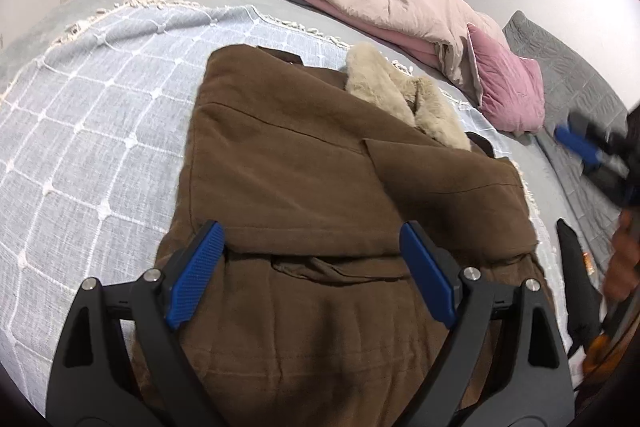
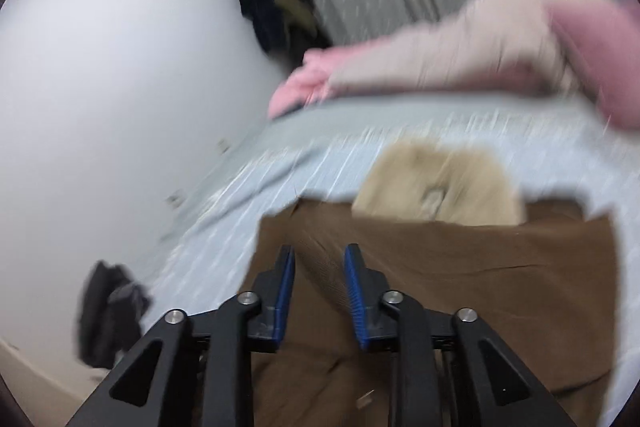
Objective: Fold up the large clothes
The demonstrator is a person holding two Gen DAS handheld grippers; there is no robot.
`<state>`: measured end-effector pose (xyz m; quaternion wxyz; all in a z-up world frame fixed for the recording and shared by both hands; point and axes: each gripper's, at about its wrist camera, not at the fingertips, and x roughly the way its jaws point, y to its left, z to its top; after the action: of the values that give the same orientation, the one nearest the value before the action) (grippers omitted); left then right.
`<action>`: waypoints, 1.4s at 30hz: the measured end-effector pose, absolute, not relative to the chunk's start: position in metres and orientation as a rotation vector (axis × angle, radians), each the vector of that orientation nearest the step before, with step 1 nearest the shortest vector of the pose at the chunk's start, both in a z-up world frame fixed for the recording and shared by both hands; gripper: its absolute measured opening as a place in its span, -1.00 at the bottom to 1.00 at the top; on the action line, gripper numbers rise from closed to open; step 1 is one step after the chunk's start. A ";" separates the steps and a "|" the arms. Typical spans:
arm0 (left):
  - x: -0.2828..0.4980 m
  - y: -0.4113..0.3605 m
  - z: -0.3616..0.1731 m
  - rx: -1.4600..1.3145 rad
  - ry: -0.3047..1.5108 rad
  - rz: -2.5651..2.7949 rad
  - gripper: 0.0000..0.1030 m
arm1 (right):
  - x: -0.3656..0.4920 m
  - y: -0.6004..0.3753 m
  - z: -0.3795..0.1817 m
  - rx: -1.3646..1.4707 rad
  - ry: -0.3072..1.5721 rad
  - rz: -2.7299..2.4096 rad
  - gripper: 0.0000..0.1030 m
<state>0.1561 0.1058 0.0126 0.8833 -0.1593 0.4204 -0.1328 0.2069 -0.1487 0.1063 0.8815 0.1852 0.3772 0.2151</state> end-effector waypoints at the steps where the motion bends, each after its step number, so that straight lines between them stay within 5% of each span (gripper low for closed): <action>1: 0.157 0.104 0.014 -0.340 0.875 -0.295 0.74 | 0.202 -0.158 0.102 0.413 0.777 0.430 -0.35; 5: 0.167 0.089 0.020 -0.328 0.880 -0.351 0.73 | 0.187 -0.225 0.093 0.442 0.735 0.262 -0.04; 13: 0.222 0.010 -0.014 -0.275 1.031 -0.468 0.35 | 0.141 -0.340 0.050 0.457 0.755 -0.075 -0.02; 16: 0.240 -0.011 -0.033 -0.187 1.060 -0.398 -0.09 | 0.127 -0.367 0.037 0.425 0.807 -0.150 -0.02; 18: 0.241 -0.017 -0.029 -0.181 1.016 -0.396 -0.76 | 0.113 -0.382 0.033 0.403 0.804 -0.176 -0.02; 24: 0.225 -0.026 0.025 -0.033 0.723 -0.220 -0.77 | 0.122 -0.382 -0.010 0.282 0.940 -0.191 -0.02; 30: 0.234 -0.023 0.005 0.003 0.825 -0.202 -0.61 | 0.140 -0.378 -0.046 0.168 1.020 -0.245 -0.02; 33: 0.223 -0.024 0.005 0.020 0.782 -0.218 -0.30 | 0.140 -0.388 -0.043 0.190 0.994 -0.279 -0.03; 36: 0.234 -0.041 -0.038 0.199 0.935 -0.179 -0.30 | 0.133 -0.421 -0.048 0.353 1.048 -0.392 0.09; 38: 0.227 -0.035 -0.034 0.193 0.879 -0.193 -0.29 | 0.123 -0.436 -0.049 0.532 1.035 -0.372 0.12; 42: 0.228 -0.009 -0.015 0.014 0.924 -0.208 -0.21 | 0.109 -0.425 -0.026 0.453 1.041 -0.358 0.12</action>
<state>0.2278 -0.0093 -0.0145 0.8899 0.0065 0.4450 -0.1003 0.1086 -0.4249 -0.0256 0.8280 0.2135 0.4903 -0.1685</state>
